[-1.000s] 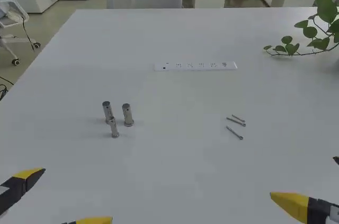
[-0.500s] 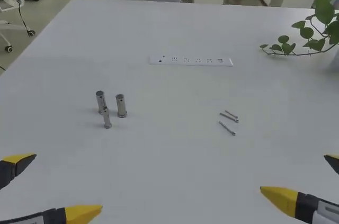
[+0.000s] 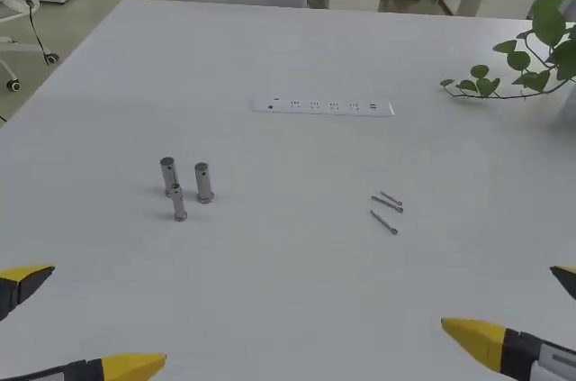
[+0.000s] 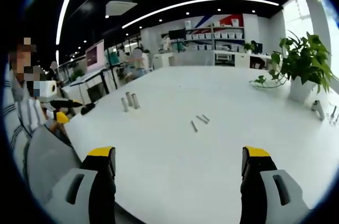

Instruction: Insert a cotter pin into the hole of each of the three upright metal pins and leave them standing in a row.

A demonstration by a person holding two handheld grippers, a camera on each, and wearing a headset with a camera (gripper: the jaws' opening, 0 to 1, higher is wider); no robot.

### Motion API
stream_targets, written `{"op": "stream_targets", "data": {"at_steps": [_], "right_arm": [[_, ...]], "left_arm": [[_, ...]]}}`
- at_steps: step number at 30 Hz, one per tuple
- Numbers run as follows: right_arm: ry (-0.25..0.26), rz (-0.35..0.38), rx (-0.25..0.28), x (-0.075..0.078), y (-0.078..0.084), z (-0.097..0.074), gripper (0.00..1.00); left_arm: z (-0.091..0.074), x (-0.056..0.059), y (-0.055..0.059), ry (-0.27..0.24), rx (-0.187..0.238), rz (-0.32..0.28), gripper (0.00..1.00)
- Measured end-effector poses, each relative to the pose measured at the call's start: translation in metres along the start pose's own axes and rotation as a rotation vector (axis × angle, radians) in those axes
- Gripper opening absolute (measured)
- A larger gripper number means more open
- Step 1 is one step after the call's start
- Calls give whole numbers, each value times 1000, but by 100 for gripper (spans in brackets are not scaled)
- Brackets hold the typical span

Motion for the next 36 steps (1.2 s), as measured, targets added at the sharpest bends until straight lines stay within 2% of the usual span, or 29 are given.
{"op": "stream_targets", "data": {"at_steps": [8,23,28,36], "right_arm": [[0,0,-1,2,-1,1,100],[-4,-4,-2,1,-2,2,100],[-1,-2,-2,0,-2,1,100],[3,-1,-3,0,-2,1,100]], "left_arm": [[0,0,-2,2,-5,3,98],[2,-2,1,11,-16,0,97],[5,-6,2,10,-21,1,97],[11,-17,-4,6,-15,8,96]]}}
Point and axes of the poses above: the centre of the closed fingertips' face, and the gripper's own axes: z roughly forward along the fingers, x roughly to its right, y roughly out of its underside, the point moved 3 cm from there along -z, roughly backward along the fingers, and after that the axes turned 1 degree about y, right-handed, at the moved point
